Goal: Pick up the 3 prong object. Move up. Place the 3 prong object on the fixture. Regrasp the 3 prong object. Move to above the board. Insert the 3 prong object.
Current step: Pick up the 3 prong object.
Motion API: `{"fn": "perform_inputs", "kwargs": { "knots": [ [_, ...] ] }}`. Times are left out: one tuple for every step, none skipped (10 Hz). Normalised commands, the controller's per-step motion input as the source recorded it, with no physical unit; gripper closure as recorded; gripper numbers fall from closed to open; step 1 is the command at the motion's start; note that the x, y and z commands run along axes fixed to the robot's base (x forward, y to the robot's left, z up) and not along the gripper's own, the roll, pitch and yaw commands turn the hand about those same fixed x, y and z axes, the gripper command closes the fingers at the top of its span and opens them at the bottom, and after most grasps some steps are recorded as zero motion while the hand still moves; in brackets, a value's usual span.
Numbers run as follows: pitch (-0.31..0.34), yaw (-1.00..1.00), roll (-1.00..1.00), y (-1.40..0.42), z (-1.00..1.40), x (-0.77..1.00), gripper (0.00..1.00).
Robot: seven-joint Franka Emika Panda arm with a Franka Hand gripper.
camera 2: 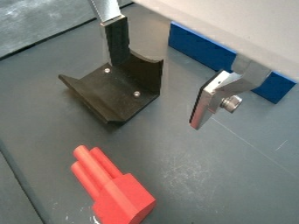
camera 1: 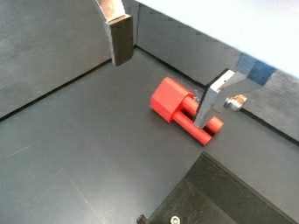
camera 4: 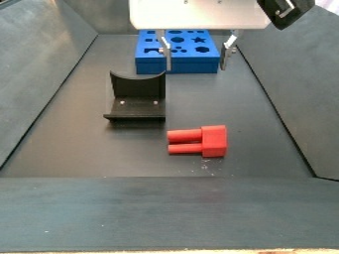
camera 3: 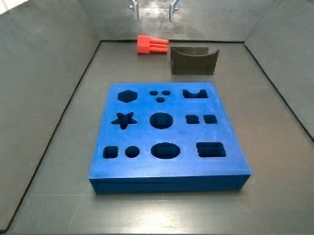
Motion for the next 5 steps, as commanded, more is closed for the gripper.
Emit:
{"fn": "perform_inputs", "kwargs": {
  "knots": [
    [0.000, -0.03, 0.00, 0.02, 0.00, -0.14, 0.00],
    [0.000, -0.33, 0.00, 0.04, 0.00, -0.17, 0.00],
    [0.000, -0.55, 0.00, 0.08, -0.03, -0.23, 0.00],
    [-0.003, -0.61, 0.00, 0.10, -0.07, -0.33, 0.00],
    [0.000, -0.41, 0.00, 0.09, 0.00, -0.34, 0.00]
  ]
}}
